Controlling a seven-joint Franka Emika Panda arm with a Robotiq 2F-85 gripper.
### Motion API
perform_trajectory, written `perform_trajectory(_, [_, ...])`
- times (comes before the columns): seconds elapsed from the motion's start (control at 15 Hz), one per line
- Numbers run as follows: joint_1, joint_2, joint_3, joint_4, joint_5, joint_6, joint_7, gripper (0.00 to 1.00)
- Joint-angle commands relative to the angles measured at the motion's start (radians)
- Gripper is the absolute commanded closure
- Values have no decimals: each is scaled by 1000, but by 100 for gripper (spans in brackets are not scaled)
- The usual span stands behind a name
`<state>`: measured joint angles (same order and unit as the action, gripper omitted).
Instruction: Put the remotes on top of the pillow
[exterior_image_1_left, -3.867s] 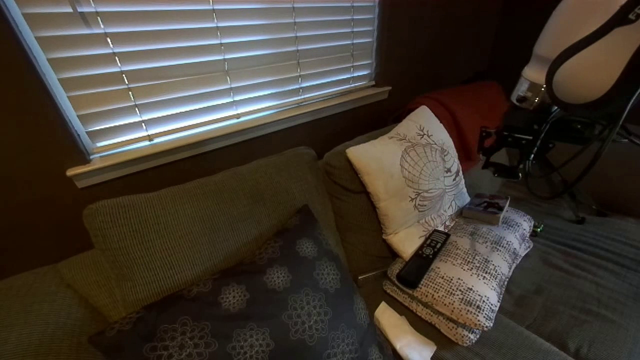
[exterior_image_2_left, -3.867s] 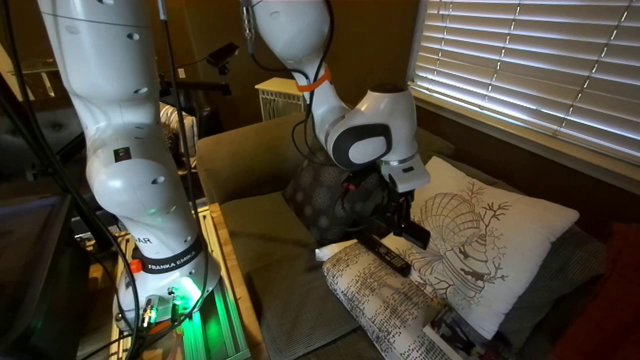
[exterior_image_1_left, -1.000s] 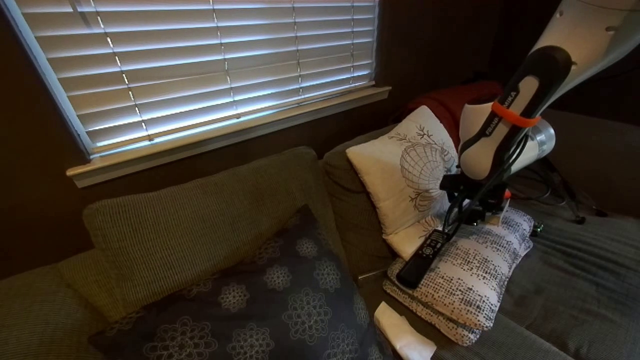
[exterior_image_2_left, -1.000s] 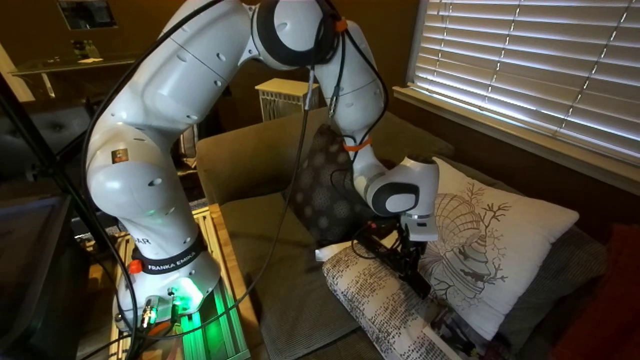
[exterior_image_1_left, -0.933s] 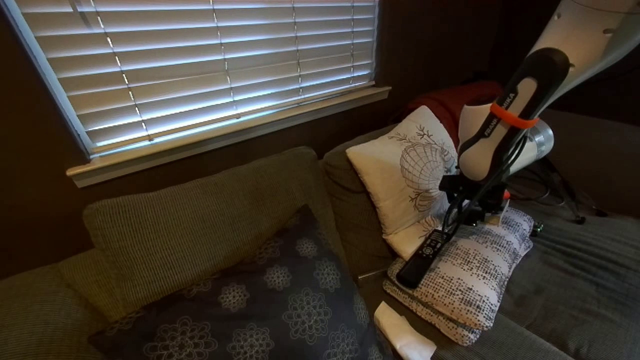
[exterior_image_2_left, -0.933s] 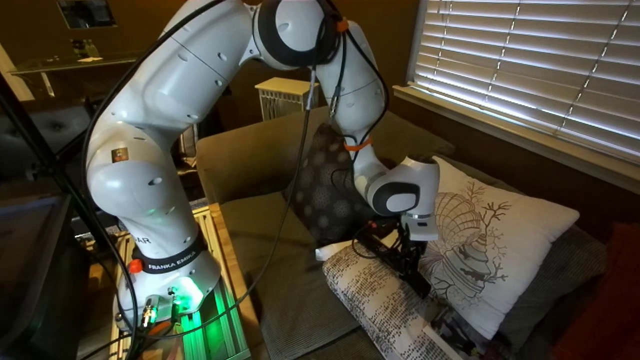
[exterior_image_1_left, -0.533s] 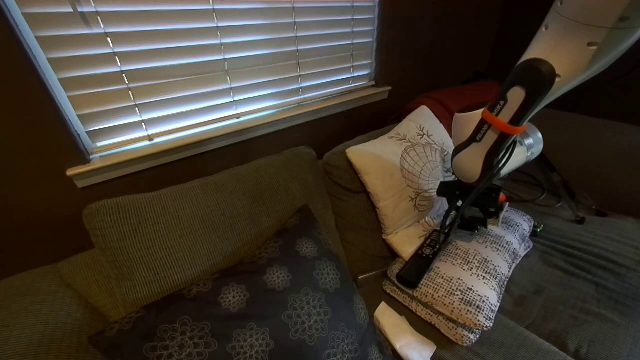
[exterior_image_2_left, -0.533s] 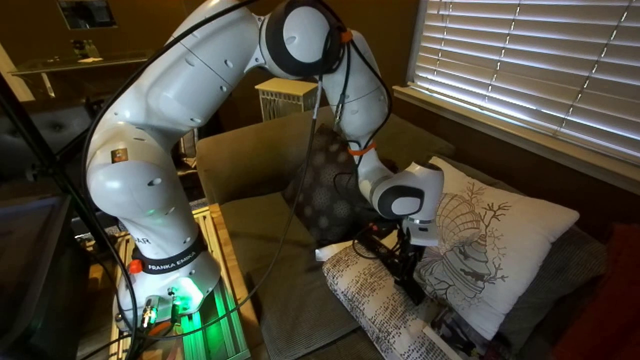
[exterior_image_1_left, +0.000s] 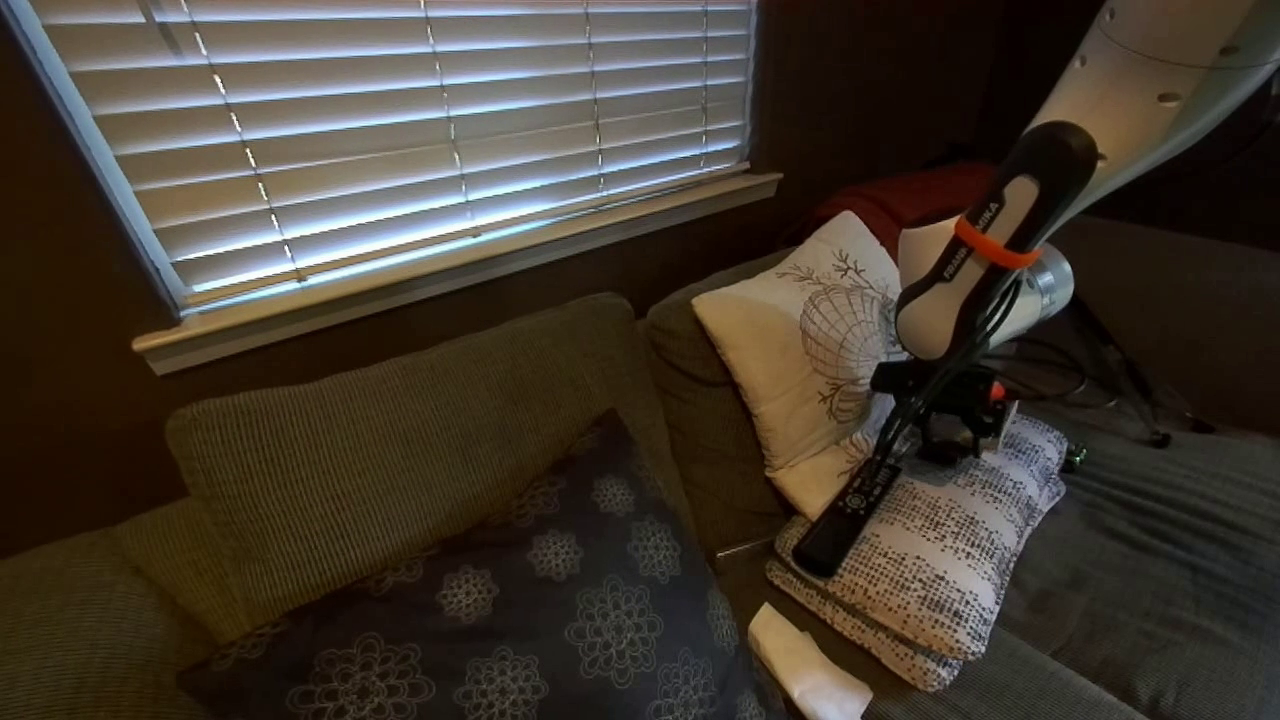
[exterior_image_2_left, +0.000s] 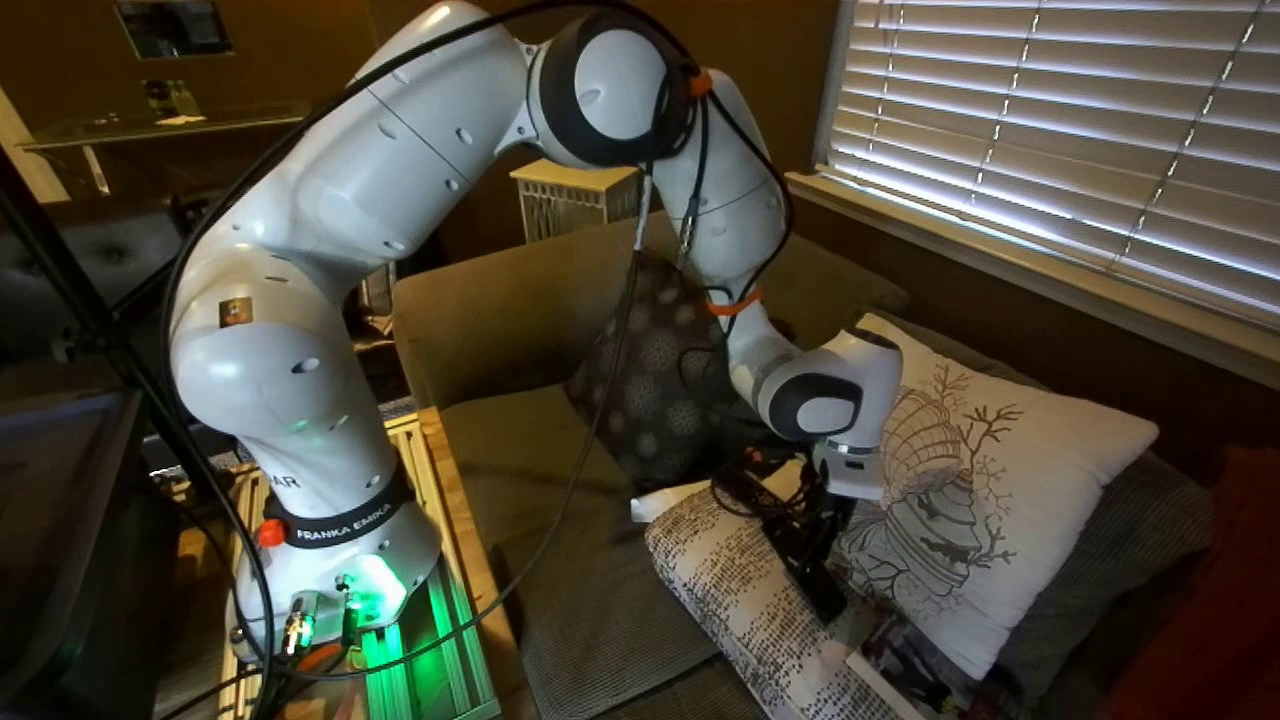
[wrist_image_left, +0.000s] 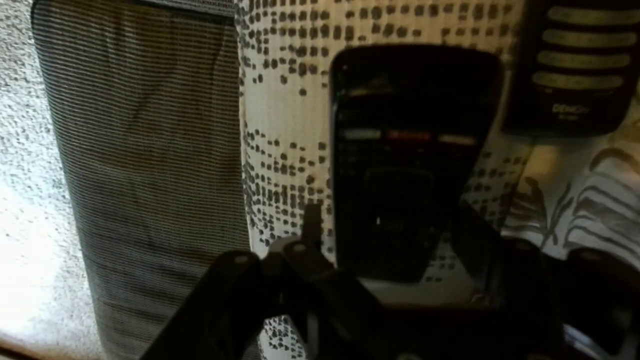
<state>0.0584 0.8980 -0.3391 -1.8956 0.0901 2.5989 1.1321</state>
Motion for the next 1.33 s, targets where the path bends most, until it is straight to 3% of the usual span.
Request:
perform_trajectory(0.0, [-14,12,11,32,9,-18,19,2])
perform_trajectory(0.33, [-8,-5,10,15,4,0,17,0])
perform_trajectory(0.67, [-10,-109,18,-123,-6,82,-50,0])
perform_trajectory(1.0, [-59,-287,38,-321,-34,203,-326,0])
perform_trajectory(1.27, [-88,-426,28,-404,-47,182,-573,0])
